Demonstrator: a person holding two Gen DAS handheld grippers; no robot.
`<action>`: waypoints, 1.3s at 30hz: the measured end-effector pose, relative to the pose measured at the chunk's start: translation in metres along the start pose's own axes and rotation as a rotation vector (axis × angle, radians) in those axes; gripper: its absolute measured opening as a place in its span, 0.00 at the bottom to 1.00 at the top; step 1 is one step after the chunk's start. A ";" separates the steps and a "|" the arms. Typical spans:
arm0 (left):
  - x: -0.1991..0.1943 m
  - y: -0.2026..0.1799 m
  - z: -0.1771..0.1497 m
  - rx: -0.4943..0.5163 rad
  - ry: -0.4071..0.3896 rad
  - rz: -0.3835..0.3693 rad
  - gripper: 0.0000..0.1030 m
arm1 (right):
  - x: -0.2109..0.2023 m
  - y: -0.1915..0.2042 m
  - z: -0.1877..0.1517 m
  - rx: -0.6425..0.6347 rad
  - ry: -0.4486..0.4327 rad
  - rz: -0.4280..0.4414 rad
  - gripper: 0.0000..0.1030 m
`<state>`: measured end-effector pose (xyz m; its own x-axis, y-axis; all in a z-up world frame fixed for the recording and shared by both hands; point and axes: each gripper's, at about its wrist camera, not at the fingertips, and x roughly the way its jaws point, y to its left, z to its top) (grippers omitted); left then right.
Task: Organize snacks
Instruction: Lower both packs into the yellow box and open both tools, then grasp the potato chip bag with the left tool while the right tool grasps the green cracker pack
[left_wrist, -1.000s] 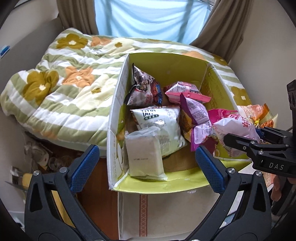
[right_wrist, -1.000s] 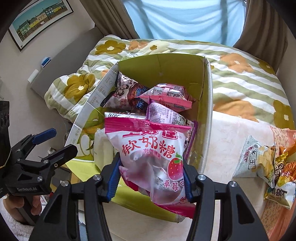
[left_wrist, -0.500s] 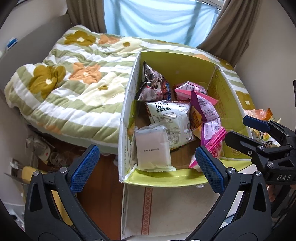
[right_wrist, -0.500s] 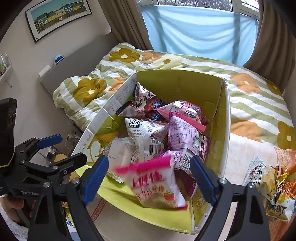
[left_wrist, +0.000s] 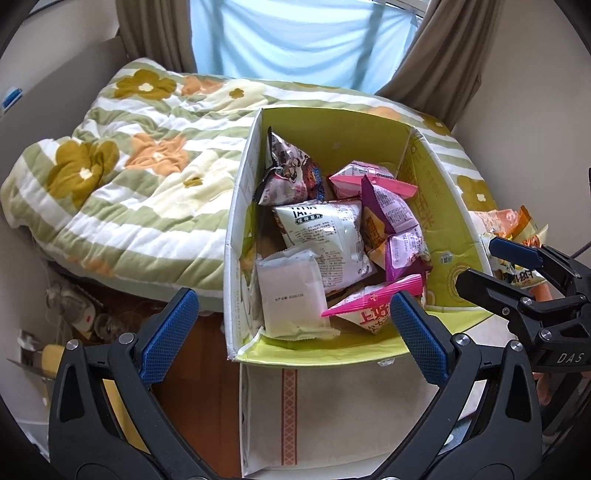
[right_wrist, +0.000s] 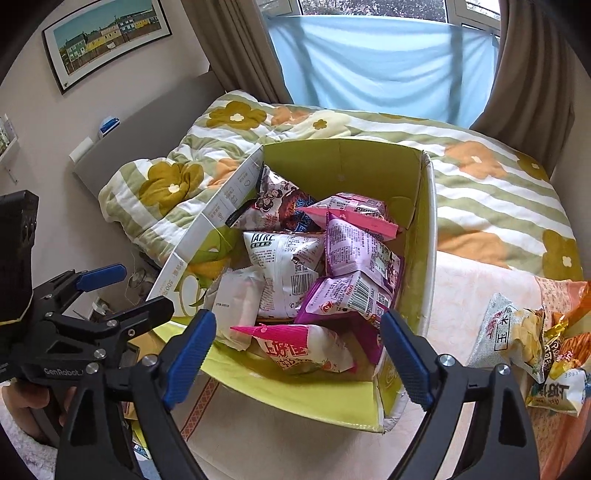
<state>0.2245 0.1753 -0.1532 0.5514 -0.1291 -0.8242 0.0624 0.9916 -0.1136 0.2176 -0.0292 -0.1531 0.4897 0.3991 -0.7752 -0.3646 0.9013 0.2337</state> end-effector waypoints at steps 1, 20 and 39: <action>-0.002 -0.002 0.000 0.009 -0.004 -0.006 0.99 | -0.003 0.000 -0.001 0.006 -0.006 -0.006 0.86; -0.019 -0.112 0.005 0.201 -0.049 -0.178 0.99 | -0.099 -0.073 -0.061 0.224 -0.112 -0.205 0.86; 0.073 -0.334 0.027 0.314 0.088 -0.254 0.99 | -0.143 -0.226 -0.161 0.427 0.046 -0.327 0.86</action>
<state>0.2665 -0.1655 -0.1605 0.4137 -0.3576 -0.8372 0.4457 0.8814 -0.1563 0.1022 -0.3169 -0.1898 0.4850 0.0866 -0.8702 0.1607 0.9693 0.1860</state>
